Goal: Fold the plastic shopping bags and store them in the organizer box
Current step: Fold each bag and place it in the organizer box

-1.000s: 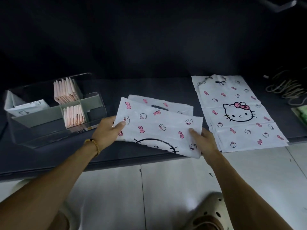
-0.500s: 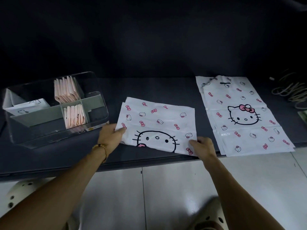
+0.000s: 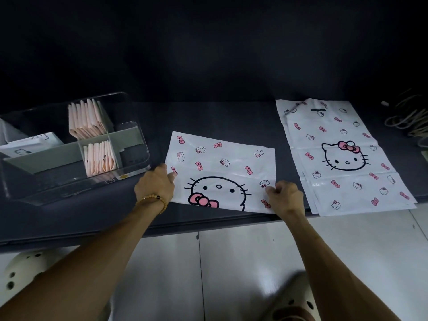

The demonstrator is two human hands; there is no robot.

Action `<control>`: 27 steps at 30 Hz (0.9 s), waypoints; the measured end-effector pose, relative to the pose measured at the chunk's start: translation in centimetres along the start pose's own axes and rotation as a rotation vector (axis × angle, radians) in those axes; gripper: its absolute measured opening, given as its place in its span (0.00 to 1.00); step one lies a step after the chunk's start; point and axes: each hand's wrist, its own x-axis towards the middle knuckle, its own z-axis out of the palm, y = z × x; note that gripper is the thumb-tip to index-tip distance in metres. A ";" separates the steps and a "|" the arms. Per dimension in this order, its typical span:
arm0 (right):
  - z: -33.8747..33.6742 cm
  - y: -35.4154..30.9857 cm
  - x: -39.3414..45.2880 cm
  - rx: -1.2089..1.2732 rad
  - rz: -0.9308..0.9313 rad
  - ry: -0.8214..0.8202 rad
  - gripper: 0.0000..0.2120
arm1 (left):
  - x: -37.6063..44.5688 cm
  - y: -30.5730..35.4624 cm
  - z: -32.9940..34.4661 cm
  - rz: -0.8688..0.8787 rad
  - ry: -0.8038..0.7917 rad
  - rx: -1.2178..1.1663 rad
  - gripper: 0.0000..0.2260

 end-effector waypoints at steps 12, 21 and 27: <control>0.4 -0.3 0.2 0.009 0.068 -0.012 0.18 | -3.2 -0.6 2.3 0.721 0.073 0.220 0.22; 6.5 -8.8 -5.2 0.020 -0.565 0.138 0.23 | -2.8 -0.7 3.3 0.691 -0.058 0.411 0.32; 10.3 -8.0 -4.2 -0.300 -0.691 -0.035 0.25 | -2.9 -0.8 3.2 0.673 -0.046 0.424 0.33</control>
